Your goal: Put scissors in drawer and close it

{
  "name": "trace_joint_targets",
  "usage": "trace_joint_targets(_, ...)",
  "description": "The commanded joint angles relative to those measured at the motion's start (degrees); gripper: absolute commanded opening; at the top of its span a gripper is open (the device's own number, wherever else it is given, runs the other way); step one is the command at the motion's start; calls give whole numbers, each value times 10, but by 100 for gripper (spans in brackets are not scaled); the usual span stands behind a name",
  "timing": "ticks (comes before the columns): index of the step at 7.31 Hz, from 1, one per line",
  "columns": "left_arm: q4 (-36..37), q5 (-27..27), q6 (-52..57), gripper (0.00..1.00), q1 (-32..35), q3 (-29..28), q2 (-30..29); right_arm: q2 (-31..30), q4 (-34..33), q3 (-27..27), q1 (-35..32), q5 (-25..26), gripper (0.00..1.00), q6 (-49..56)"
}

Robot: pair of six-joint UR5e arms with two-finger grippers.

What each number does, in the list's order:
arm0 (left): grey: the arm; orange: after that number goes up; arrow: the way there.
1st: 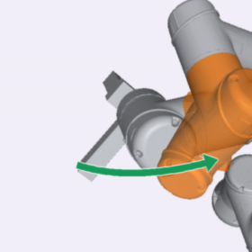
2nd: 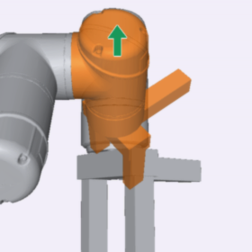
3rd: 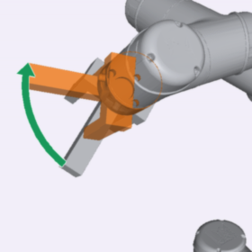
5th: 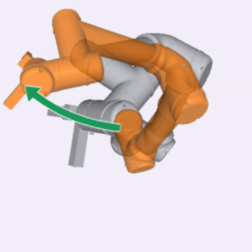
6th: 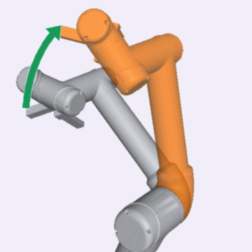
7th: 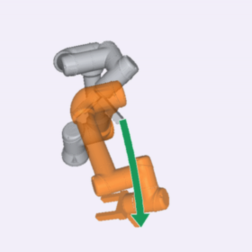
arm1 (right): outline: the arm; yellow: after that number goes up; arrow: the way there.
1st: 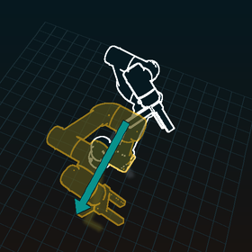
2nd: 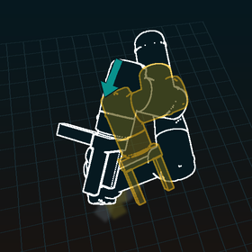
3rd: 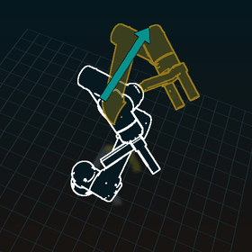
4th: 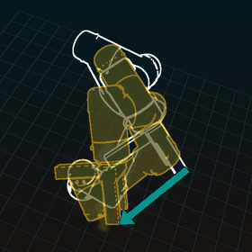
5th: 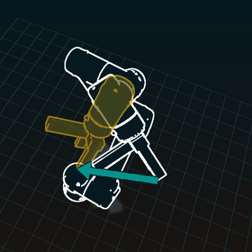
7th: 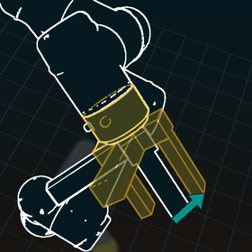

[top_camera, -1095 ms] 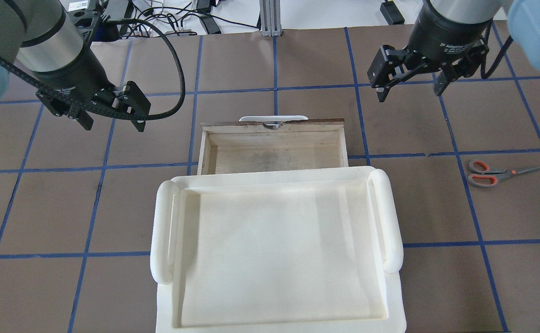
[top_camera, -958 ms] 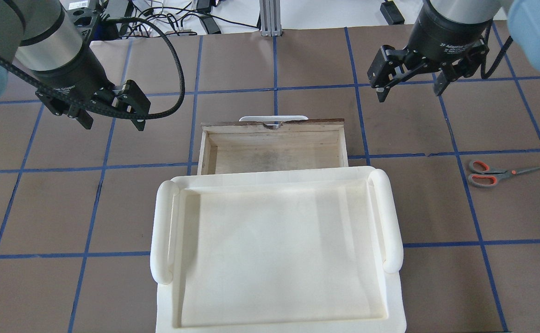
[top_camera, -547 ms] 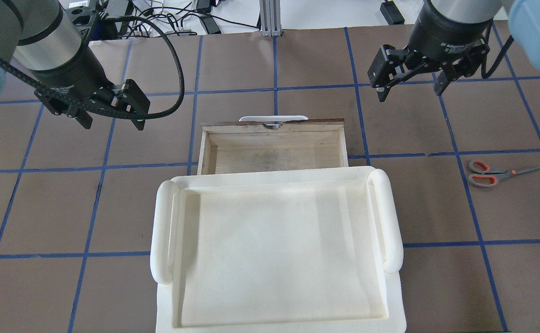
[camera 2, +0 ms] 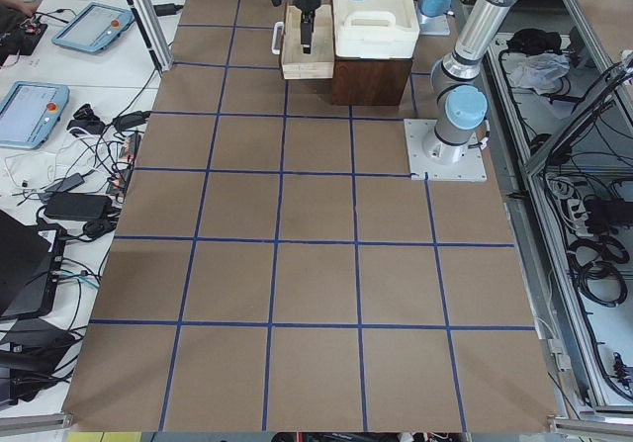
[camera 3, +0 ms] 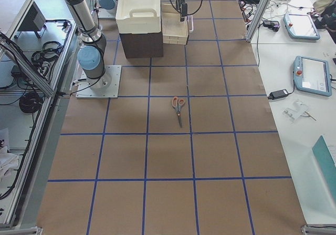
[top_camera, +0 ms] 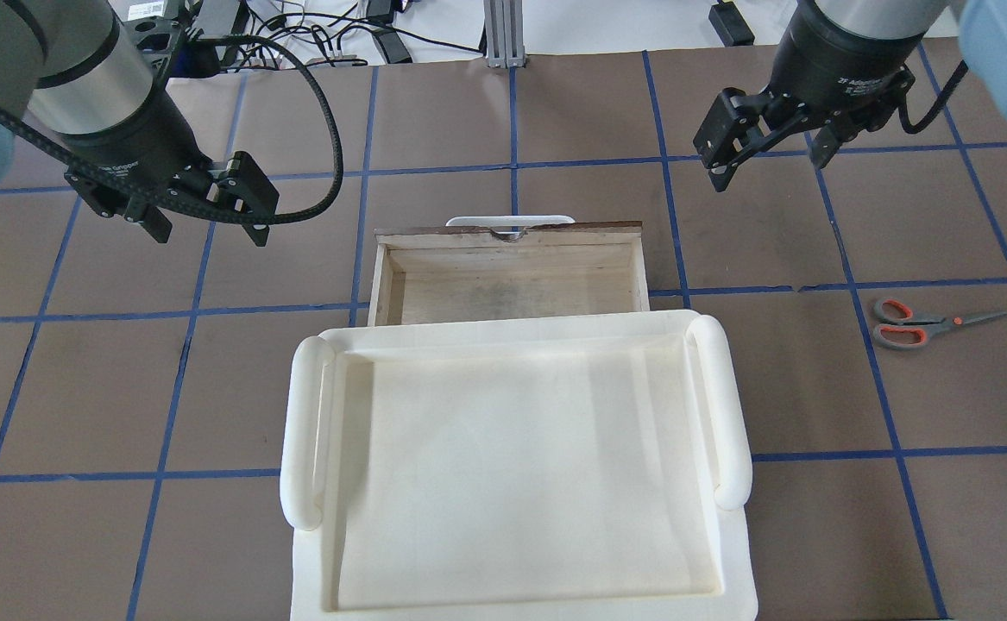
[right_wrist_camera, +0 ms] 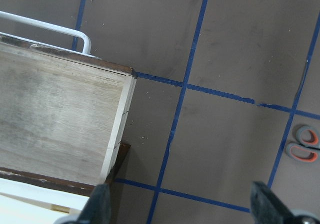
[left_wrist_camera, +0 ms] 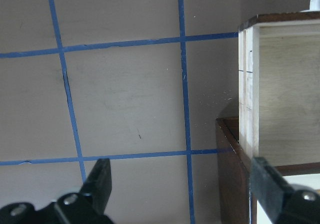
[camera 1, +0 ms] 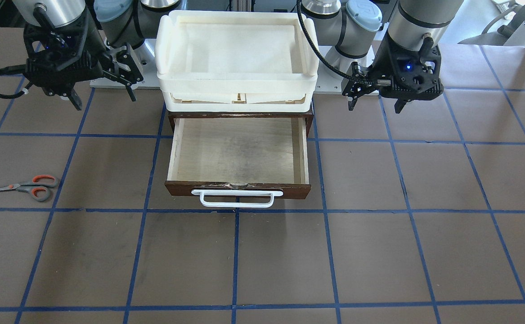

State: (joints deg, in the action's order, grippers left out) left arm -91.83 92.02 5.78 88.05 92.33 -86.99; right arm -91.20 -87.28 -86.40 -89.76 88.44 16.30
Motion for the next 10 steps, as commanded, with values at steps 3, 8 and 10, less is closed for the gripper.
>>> trace_joint_targets(3, 20, 1, -2, 100, -1, 0, -12, -5, 11, -1, 76, 8, 99, 307)
trace_joint_targets(8, 24, 3, -3, 100, -1, 1, -10, -3, 3, -59, 275, 12, 100, 824)
trace_joint_targets(10, 24, 3, -5, 100, -1, 1, -3, 18, -42, -92, 326, 12, 100, 917)
